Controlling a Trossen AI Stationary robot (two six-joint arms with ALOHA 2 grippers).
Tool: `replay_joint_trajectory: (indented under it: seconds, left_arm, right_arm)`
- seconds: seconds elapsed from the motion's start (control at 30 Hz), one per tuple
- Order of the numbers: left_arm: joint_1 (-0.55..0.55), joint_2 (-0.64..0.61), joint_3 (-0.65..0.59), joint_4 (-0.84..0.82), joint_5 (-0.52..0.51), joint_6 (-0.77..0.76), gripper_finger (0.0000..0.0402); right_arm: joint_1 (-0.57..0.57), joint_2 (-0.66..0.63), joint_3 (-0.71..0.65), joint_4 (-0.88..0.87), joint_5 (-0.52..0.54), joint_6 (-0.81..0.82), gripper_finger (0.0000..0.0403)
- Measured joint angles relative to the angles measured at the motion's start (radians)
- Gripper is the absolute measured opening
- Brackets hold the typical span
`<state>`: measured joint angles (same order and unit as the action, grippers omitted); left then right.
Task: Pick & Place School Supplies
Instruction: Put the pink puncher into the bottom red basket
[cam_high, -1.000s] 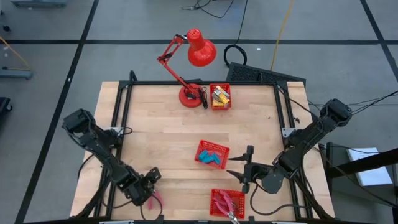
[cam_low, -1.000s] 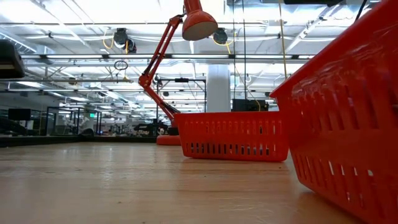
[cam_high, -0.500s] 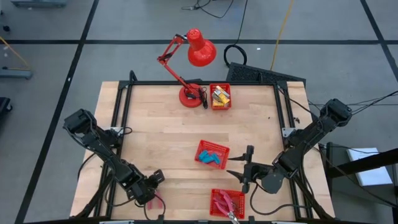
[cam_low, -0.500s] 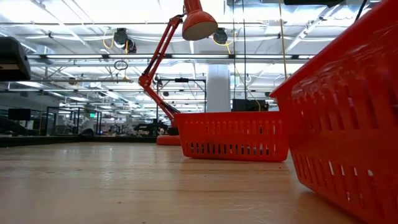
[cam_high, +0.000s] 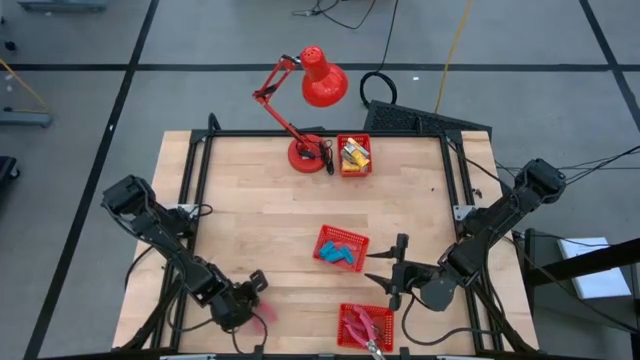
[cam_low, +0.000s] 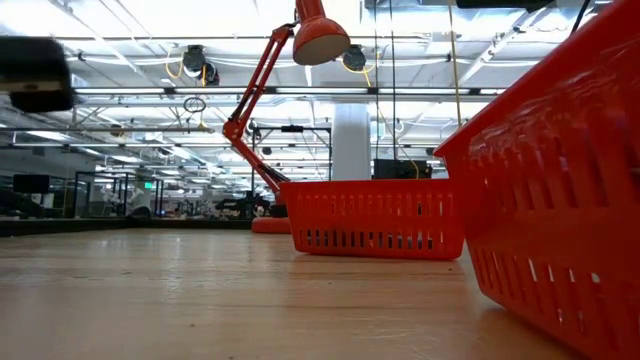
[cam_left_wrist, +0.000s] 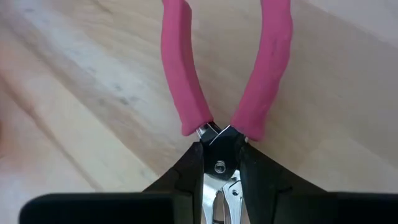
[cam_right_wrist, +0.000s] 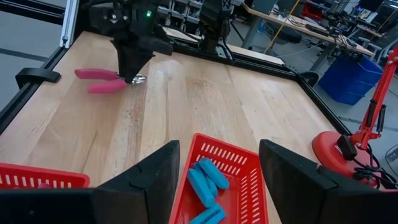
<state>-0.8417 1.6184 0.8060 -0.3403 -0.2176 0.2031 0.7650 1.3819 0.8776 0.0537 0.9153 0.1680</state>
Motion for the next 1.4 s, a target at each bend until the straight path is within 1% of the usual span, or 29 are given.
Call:
replay_joint_trajectory:
  seconds: [0.23,0.37,0.47,0.63,0.8,0.9,0.97,1.03,1.13,1.27,1.4]
  left_arm:
    - [0.011,0.0,0.058,0.002,-0.104,-0.064,0.0076]
    - [0.045,0.0,0.102,-0.002,-0.125,-0.067,0.0076]
    - [0.077,0.0,0.14,0.002,-0.124,-0.04,0.0076]
    - [0.135,0.0,0.216,0.0,-0.122,0.061,0.0076]
    - [0.202,0.0,0.273,0.04,-0.073,0.159,0.0076]
    - [0.242,0.001,0.281,0.138,-0.007,0.222,0.0076]
    - [0.265,0.027,0.285,0.212,0.032,0.257,0.0076]
    - [0.283,0.067,0.291,0.236,0.075,0.292,0.0076]
    - [0.308,0.163,0.347,0.257,0.113,0.334,0.0076]
    - [0.32,0.271,0.447,0.23,0.12,0.406,0.0076]
    - [0.324,0.337,0.545,0.238,0.142,0.465,0.0076]
  right_arm:
    - [0.0,0.0,0.0,0.0,0.0,0.004,0.021]
    - [0.0,0.0,0.0,0.0,-0.003,0.029,0.021]
    - [0.0,0.0,0.0,0.0,-0.004,0.03,0.021]
    - [0.0,0.0,0.0,0.0,-0.004,0.029,0.021]
    - [-0.005,0.0,0.0,0.0,-0.005,0.021,0.021]
    - [-0.008,0.0,0.0,-0.002,-0.004,0.007,0.021]
    - [-0.013,0.0,0.0,-0.006,-0.005,0.003,0.021]
    - [-0.02,0.001,0.0,-0.008,-0.005,0.0,0.021]
    - [-0.028,0.001,-0.001,-0.024,-0.005,0.0,0.021]
    - [-0.041,0.001,-0.001,-0.035,-0.022,0.0,0.021]
    - [-0.05,0.001,-0.001,-0.029,-0.03,-0.002,0.021]
